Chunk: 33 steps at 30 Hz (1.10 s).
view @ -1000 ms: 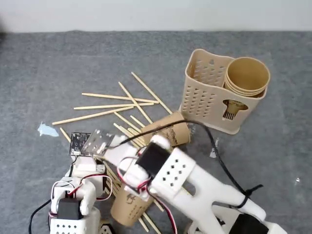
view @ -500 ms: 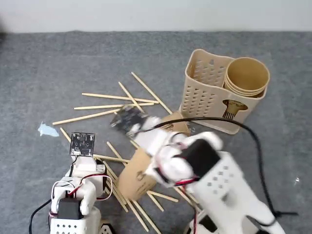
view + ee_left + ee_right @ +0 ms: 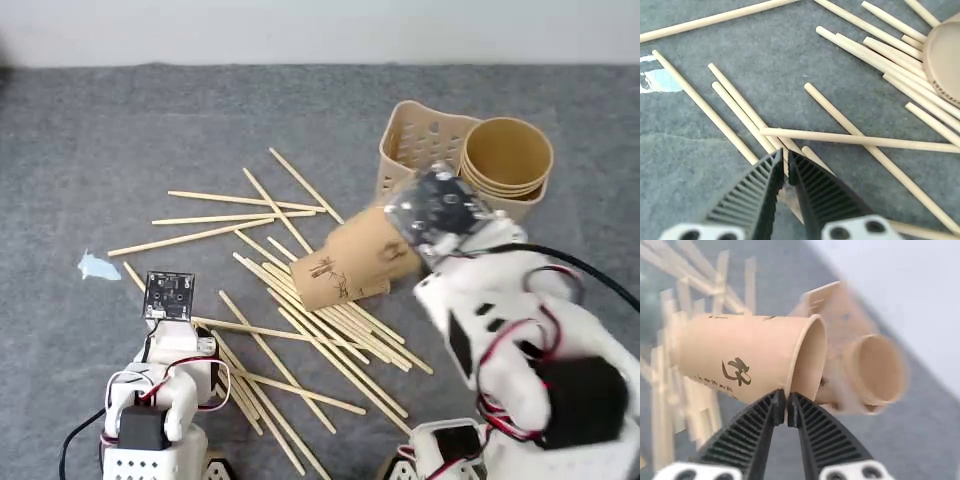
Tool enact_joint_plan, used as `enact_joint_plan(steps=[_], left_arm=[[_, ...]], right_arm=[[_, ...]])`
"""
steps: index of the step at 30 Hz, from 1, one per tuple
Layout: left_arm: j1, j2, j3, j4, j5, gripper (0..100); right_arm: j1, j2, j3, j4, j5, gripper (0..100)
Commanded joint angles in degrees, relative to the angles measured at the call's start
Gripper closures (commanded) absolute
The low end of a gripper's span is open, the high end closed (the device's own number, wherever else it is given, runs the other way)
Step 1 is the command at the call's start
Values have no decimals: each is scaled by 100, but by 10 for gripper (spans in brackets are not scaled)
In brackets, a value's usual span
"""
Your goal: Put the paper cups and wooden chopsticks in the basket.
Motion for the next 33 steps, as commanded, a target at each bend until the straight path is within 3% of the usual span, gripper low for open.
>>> enact_joint_plan(steps=[1,6,15,21,29,33], left_arm=[[18,-97,-48,18,62,986],[18,-97,-48,18,62,986],[18,-97,-48,18,62,986],[18,-97,-48,18,62,986],[18,-97,-48,18,62,986],[18,-97,-48,18,62,986]], right_arm=[[602,-92,-299,-681,352,991],[1297,-31,-264,-1754,756,991],[1974,31,0,-2870,2127,991],[2466,154,993,-4189,2374,991],[2343,145,1960,-4673,2426,991],[2264,145,2312,-4681,2963,991]])
